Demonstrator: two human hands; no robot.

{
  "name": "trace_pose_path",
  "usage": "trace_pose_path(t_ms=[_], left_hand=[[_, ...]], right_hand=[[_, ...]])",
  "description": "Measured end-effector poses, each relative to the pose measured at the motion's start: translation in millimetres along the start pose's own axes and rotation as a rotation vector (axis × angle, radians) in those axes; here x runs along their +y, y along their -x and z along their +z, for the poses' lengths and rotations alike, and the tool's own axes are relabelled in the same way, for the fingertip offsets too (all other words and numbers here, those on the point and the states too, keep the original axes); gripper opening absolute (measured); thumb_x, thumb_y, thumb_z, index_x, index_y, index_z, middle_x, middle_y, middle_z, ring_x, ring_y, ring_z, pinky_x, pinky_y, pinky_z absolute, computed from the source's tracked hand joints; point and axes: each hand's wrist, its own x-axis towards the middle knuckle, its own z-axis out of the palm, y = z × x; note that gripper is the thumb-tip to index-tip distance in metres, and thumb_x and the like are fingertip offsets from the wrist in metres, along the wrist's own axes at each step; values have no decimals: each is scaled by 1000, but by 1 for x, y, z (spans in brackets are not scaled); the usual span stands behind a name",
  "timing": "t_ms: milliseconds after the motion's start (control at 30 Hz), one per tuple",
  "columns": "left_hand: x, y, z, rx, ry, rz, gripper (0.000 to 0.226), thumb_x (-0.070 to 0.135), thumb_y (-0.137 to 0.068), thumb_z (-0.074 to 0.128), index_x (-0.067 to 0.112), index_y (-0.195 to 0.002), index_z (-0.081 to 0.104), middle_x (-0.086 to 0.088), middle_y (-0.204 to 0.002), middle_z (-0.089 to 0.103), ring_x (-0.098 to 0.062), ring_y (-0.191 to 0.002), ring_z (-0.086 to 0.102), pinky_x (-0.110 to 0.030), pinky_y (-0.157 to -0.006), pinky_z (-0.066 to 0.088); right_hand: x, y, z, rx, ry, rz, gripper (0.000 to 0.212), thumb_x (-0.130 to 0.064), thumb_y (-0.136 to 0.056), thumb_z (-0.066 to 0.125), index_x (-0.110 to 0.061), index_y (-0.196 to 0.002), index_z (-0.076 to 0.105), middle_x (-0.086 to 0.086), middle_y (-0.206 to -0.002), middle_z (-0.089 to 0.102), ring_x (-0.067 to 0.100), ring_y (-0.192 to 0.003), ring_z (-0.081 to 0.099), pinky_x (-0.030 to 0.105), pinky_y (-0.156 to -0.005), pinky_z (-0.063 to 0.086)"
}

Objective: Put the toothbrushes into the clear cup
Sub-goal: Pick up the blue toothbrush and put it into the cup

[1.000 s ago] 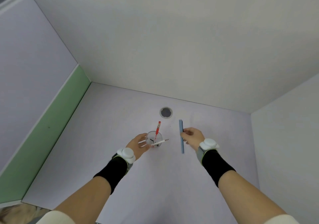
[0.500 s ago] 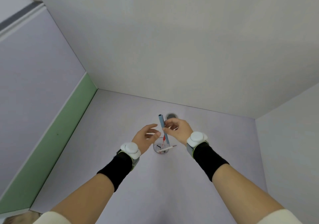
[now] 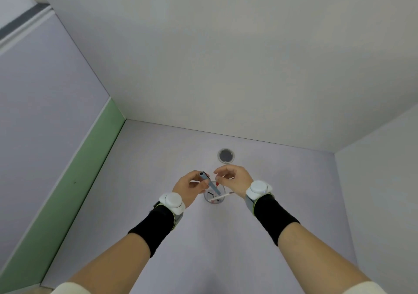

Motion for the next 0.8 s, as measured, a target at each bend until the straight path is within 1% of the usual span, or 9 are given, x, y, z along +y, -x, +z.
trace_pose_path(t_ms=[67,167,200,300,367,500,633,667,800], left_hand=[[-3,0,-1,-5,-23,-5,7,13,-88,66,17,-93,69,-2,-88,71,-8,-73,72,-20,-70,57],[-8,0,-2,-14,-114,-22,11,12,-88,65,15,-98,68,-7,-96,72,-18,-81,71,-31,-80,58],[-9,1,-2,-14,-145,-21,12,12,-88,65,15,-99,68,-6,-98,72,-19,-81,69,-32,-82,57],[-13,3,-4,-19,-243,18,16,10,-86,66,16,-101,68,0,-101,72,-14,-84,67,-21,-81,52],[-16,4,-8,-39,-285,28,21,7,-83,69,15,-102,68,-1,-103,71,-17,-88,67,-21,-83,51],[-18,5,-15,-78,-343,-10,36,6,-78,75,18,-110,64,-1,-104,67,-21,-97,65,-22,-78,50],[-23,4,-21,-95,-329,-43,45,7,-76,77,18,-117,59,-5,-113,65,-22,-104,63,-16,-74,52],[-25,4,-21,-102,-312,-57,47,7,-76,77,18,-118,58,-5,-115,64,-22,-106,63,-17,-75,53],[-32,2,-19,-140,-259,-115,57,8,-75,78,20,-125,54,-1,-119,60,-21,-108,61,-30,-89,53]], right_hand=[[2,1,-5,39,-77,18,12,-16,-83,72,-24,-91,75,-7,-81,73,4,-73,65,23,-76,54],[5,4,-10,85,-147,62,11,-14,-83,71,-24,-89,74,-4,-80,71,1,-64,63,13,-65,49],[7,5,-12,100,-162,86,12,-13,-84,70,-24,-88,74,-1,-81,71,2,-62,62,13,-62,48],[13,6,-16,129,-189,160,14,-11,-86,64,-19,-93,73,1,-83,73,9,-65,62,20,-63,48],[19,7,-17,130,-202,200,15,-10,-88,62,-17,-95,72,0,-82,74,12,-66,62,21,-63,48],[30,8,-16,124,-193,264,16,-8,-89,59,-18,-93,71,2,-82,72,13,-64,62,20,-59,46],[40,10,-11,127,-172,325,19,-6,-88,55,-16,-97,68,5,-87,70,14,-64,62,21,-59,47],[42,10,-9,121,-171,337,20,-5,-89,55,-15,-99,68,5,-88,70,14,-65,63,21,-59,48],[50,11,-3,71,-170,376,31,-2,-90,53,-12,-118,64,6,-99,66,18,-70,65,22,-62,51]])
